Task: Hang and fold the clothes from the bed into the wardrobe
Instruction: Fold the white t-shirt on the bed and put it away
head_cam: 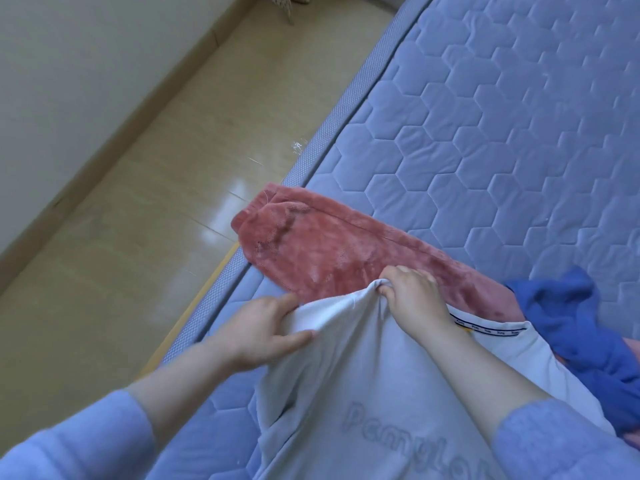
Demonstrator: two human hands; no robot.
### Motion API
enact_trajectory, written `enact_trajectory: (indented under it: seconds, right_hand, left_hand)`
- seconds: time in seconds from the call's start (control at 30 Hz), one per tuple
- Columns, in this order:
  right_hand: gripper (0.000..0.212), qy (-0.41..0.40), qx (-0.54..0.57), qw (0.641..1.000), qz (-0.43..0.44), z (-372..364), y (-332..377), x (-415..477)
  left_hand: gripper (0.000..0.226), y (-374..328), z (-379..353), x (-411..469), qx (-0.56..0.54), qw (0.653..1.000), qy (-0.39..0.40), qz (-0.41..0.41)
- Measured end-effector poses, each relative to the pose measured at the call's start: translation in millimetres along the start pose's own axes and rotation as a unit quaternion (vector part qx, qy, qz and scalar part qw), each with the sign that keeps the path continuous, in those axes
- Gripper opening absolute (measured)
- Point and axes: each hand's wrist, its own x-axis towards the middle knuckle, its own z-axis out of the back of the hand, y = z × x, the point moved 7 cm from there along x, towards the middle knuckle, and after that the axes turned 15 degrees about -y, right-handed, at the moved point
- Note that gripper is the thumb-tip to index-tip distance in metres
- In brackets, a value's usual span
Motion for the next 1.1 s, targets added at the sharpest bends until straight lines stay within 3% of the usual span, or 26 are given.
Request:
enact_trajectory:
  seconds: [0.07, 0.2, 0.23, 0.3, 0.37, 0.43, 0.6, 0.7, 0.83, 0.9, 1.0, 1.1]
  right_hand:
    - [0.013, -0.015, -0.011, 1.0, -0.011, 4, 2, 4]
    - [0.013, -0.025, -0.035, 0.998, -0.05, 4, 9, 7]
    - [0.012, -0.014, -0.04, 0.997, -0.07, 1, 9, 7]
    - [0.017, 0.026, -0.048, 0.994, -0.094, -8, 11, 6]
    - [0.031, 0.062, -0.014, 0.994, -0.085, -16, 21, 6]
    - [0.041, 0.073, 0.051, 0.994, -0.066, -20, 34, 9]
    - [0.034, 0.093, 0.084, 0.991, -0.054, -21, 47, 18]
    - [0.02, 0.1, 0.104, 0.989, -0.024, -20, 51, 21]
    - [0.013, 0.028, 0.121, 0.992, -0.004, -9, 48, 26]
    - [0.016, -0.003, 0.092, 0.996, -0.017, -8, 43, 30]
    - [0.02, 0.022, 0.036, 0.997, -0.059, -24, 41, 34]
    - [0.022, -0.026, 0.019, 0.994, -0.106, -27, 52, 33]
  left_hand:
    - [0.037, 12, 25, 5, 0.094, 0.995, -0.002, -0.024]
    - [0.044, 22, 73, 18, 0.109, 0.975, -0.194, 0.003]
    - [0.04, 26, 74, 19, 0.154, 0.966, -0.205, 0.014]
    - [0.033, 43, 60, 18, 0.273, 0.947, -0.161, 0.051]
    - [0.051, 70, 45, 12, 0.302, 0.94, -0.092, 0.132]
    - [0.058, 92, 36, 8, 0.209, 0.956, -0.069, 0.192]
    - [0.047, 104, 44, 3, 0.105, 0.985, -0.046, 0.126]
    - [0.016, 102, 58, -4, 0.004, 0.985, -0.112, 0.129]
    - [0.047, 103, 63, -11, -0.17, 0.944, -0.184, 0.213]
    - [0.043, 107, 62, -11, -0.252, 0.918, -0.142, 0.271]
    - [0.049, 115, 52, -20, -0.336, 0.871, 0.005, 0.359]
    - [0.041, 118, 40, -31, -0.287, 0.892, 0.067, 0.341]
